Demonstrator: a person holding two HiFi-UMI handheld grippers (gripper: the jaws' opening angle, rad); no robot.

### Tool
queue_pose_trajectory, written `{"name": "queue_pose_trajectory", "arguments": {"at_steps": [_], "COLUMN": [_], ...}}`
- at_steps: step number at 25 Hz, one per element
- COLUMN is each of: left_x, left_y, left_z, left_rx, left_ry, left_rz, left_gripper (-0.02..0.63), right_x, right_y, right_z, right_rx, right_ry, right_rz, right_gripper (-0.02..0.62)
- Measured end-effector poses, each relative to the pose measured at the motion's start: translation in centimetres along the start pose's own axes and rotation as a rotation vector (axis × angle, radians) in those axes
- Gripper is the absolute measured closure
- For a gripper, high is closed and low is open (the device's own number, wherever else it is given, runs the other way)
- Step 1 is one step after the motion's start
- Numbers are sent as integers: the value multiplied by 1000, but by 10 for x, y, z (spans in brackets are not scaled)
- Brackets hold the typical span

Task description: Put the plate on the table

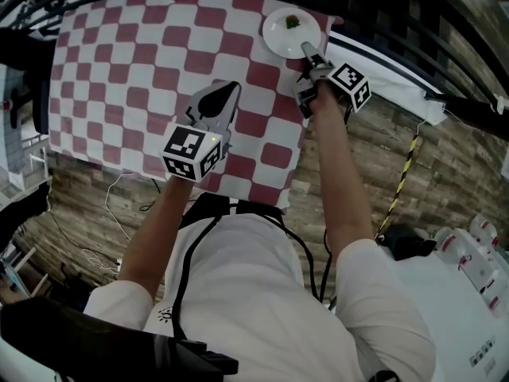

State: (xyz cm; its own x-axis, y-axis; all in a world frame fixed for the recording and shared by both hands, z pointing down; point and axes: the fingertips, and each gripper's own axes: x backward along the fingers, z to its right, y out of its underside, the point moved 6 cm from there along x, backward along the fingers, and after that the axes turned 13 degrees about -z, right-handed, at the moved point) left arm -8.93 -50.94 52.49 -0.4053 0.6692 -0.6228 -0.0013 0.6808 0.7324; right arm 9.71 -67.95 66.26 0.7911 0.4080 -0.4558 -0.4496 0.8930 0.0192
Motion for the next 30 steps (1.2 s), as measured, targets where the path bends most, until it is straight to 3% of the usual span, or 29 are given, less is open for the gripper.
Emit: {"name": "queue_pose_trajectory", "arguments": {"at_steps": [3, 6, 13, 20, 30], "left_x": [9, 20, 43, 73, 128], "left_y": [2, 6, 11, 16, 31], "left_z": [1, 1, 9, 26, 51], "left_rx": [-2, -6, -24, -58, -87], "left_ry": [-1, -4, 9, 39, 83], "left_rz": [5, 6, 20, 50, 108], "left_gripper": [598, 600, 598, 598, 598], "right_x": [6, 14, 43, 81, 148], "right_y": [4, 11, 30, 73, 149], "right_z": [0, 0, -4, -18, -59], "right_rx": [9, 6, 20, 93, 219], "right_ry": [-14, -25, -69, -113, -212], "right_rz": [10, 17, 55, 57, 88], "right_gripper": [353, 345, 418, 589, 589]}}
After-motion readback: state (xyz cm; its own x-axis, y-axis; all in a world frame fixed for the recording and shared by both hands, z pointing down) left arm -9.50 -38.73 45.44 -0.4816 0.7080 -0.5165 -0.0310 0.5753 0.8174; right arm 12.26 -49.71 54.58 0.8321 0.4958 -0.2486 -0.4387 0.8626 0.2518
